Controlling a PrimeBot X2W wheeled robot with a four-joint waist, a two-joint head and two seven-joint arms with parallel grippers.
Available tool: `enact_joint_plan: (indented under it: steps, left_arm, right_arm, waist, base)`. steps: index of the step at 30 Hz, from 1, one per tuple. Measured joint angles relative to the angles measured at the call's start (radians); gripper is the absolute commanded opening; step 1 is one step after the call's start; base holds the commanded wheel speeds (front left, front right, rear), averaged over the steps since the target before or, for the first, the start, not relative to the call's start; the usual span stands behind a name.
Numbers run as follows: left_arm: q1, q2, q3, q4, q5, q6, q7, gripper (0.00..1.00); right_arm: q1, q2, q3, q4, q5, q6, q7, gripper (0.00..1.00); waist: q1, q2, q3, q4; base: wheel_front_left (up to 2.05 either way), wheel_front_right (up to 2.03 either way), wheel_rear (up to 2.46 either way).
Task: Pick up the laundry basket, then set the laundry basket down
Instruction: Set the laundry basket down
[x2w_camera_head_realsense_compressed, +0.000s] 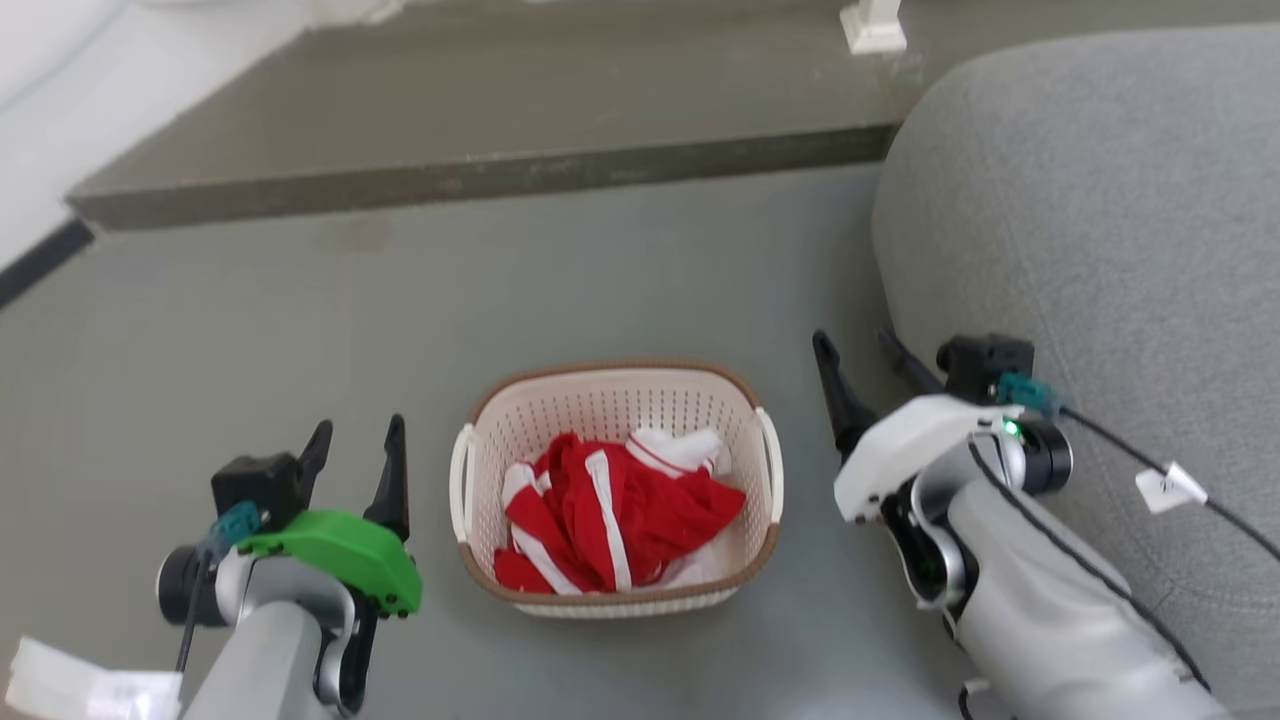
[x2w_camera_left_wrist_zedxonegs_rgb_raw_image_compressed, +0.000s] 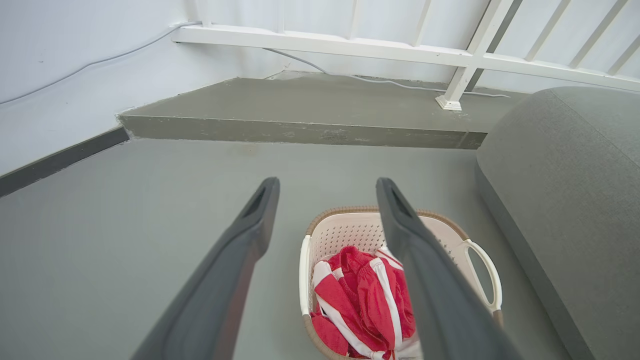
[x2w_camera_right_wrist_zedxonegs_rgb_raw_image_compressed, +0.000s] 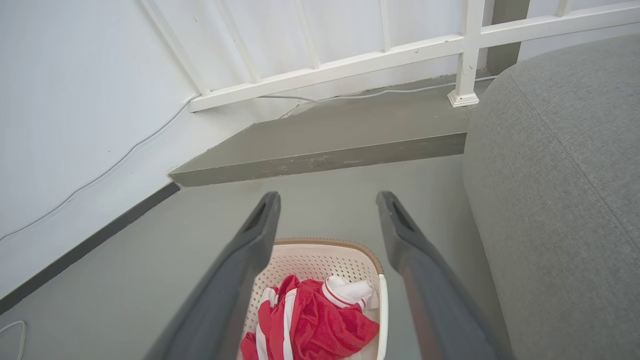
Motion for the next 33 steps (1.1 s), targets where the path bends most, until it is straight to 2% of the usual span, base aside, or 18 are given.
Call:
enact_joint_plan:
  steps: [16,33]
  left_arm:
    - [0.191,0.0,0.083,-0.165,0.027,0.047,0.0,1.0]
    - [0.32,-0.003,0.115,-0.277,0.054,0.065,0.0,1.0]
  right_arm:
    - [0.207,0.002,-0.073,-0.134,-0.081,-0.01,0.0,1.0]
    - [0.343,0.008,-0.144,-0.238,-0.136,-0.017,0.0,1.0]
  waist:
    - [0.0,0.0,-0.119,-0.006]
    - [0.0,0.0,-0.147,-0.015]
  base:
    - [0.0,0.0,0.0]
    - [0.0,0.0,0.0]
